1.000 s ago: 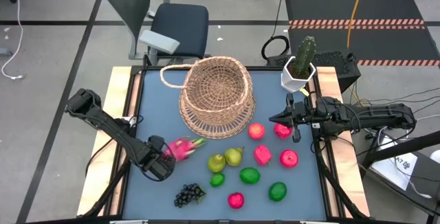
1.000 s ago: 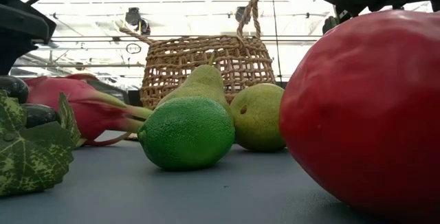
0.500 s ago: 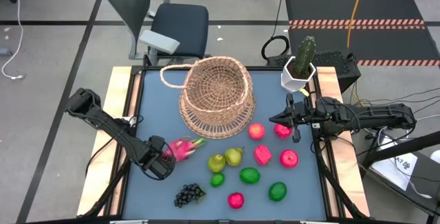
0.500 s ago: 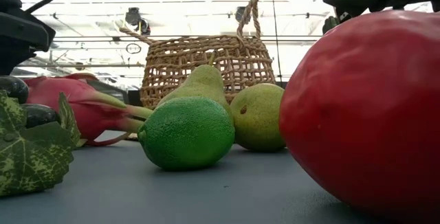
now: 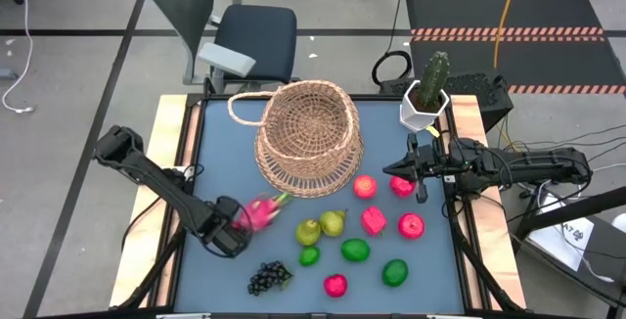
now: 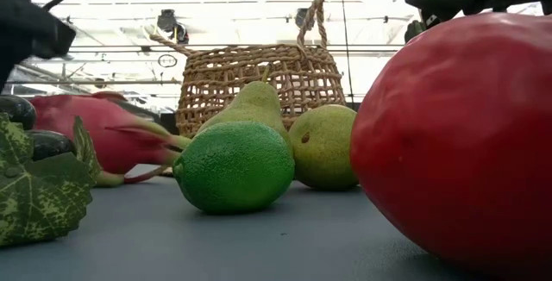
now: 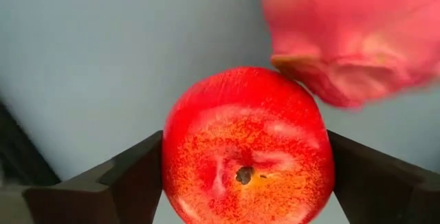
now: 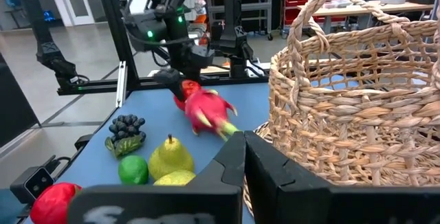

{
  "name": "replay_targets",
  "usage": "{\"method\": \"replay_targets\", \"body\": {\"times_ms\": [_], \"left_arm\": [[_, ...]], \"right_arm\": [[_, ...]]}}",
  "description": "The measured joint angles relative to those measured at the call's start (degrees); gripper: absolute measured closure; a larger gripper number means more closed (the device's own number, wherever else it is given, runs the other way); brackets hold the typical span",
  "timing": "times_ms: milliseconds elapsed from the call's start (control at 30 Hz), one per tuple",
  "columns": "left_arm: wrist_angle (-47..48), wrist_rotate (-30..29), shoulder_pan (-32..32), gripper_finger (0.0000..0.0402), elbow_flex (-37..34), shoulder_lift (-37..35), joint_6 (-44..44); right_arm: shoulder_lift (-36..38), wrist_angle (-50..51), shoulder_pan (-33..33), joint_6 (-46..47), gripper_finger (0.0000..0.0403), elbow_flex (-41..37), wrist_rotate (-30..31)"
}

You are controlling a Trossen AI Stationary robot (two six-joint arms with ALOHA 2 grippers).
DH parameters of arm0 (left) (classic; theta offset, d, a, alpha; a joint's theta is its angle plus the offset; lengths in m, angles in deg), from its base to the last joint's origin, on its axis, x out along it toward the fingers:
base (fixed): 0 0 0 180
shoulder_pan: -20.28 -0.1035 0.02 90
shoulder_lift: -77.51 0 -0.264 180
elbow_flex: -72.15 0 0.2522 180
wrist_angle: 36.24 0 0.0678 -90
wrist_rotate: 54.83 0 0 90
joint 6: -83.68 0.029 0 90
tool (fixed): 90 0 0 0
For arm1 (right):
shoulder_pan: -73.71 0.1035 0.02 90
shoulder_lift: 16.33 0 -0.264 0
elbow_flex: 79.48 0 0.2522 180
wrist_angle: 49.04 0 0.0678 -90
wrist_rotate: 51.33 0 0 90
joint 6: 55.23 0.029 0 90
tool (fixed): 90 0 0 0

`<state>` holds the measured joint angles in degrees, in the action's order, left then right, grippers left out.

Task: Build produce basket
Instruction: Put the apple into the basket

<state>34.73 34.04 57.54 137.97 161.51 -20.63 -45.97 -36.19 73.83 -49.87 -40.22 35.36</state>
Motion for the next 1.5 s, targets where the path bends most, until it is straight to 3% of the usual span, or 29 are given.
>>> {"method": "replay_targets", "body": {"times_ms": [167, 400, 500, 700, 900, 1233, 1500], "left_arm": [[0.9, 0.0, -0.1, 0.0066, 1.8, -2.9, 2.3], [1.2, -0.3, -0.9, 0.0041, 3.3, -8.3, 7.1], [1.1, -3.2, -1.8, 0.0038, 4.7, -10.9, 11.5], [1.2, -11.5, -6.1, 0.0036, 9.5, -15.4, 24.7], [1.2, -17.6, -12.6, 0.0035, 17.7, -17.8, 43.8], [1.2, -18.2, -28.2, 0.0035, 35.3, -15.6, 71.7], [1.5, -17.1, -40.0, 0.0034, 48.1, -9.7, 87.3]], "right_arm": [[0.0, 0.0, 0.0, 0.0, 0.0403, 0.0, 0.0], [0.0, 0.0, 0.0, 0.0, 0.0403, 0.0, 0.0], [0.0, -0.1, 0.0, 0.0, 0.0403, 0.0, 0.0], [0.0, -0.1, 0.0, 0.1, 0.0403, 0.0, 0.0], [0.0, -0.1, 0.0, 0.2, 0.0403, 0.0, 0.0], [0.0, 0.3, 0.0, -0.1, 0.0403, 0.0, 0.2], [0.0, -0.9, 0.0, -5.0, 0.0403, 0.0, 0.2]]}}
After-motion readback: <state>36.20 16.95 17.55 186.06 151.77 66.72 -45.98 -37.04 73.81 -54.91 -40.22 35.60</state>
